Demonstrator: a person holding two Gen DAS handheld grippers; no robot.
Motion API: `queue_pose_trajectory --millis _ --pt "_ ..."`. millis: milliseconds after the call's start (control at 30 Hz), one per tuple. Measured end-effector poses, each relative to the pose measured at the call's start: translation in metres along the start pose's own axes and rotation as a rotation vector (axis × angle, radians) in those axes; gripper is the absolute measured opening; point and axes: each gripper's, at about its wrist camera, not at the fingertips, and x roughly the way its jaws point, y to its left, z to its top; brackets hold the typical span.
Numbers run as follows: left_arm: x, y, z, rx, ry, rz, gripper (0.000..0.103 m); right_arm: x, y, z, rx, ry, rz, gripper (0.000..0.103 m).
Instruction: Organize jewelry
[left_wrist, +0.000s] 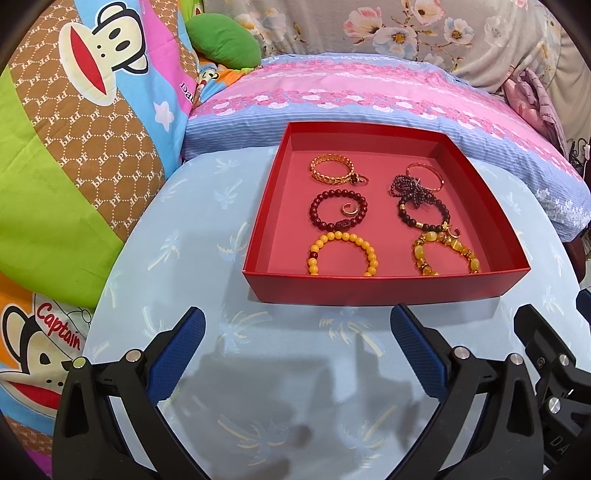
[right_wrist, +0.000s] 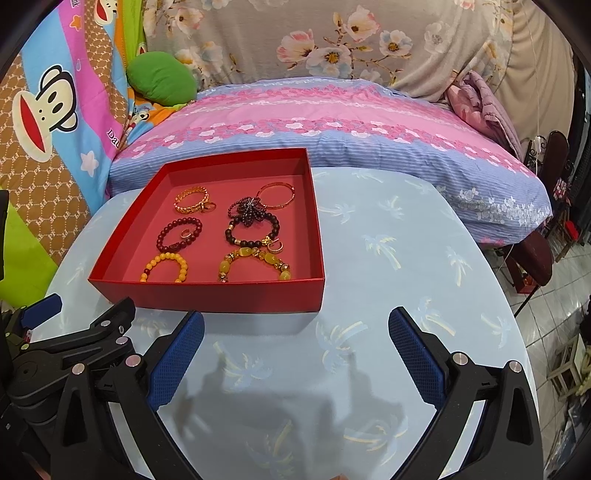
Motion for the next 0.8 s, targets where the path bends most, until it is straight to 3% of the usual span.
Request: queue_pose_trajectory --millis 800 --pt "0.0035 -0.0044 -0.0003 0.003 0.007 0.002 0.096 0.0028 -0.0045 -0.0028 0.015 0.008 -0.008 0.096"
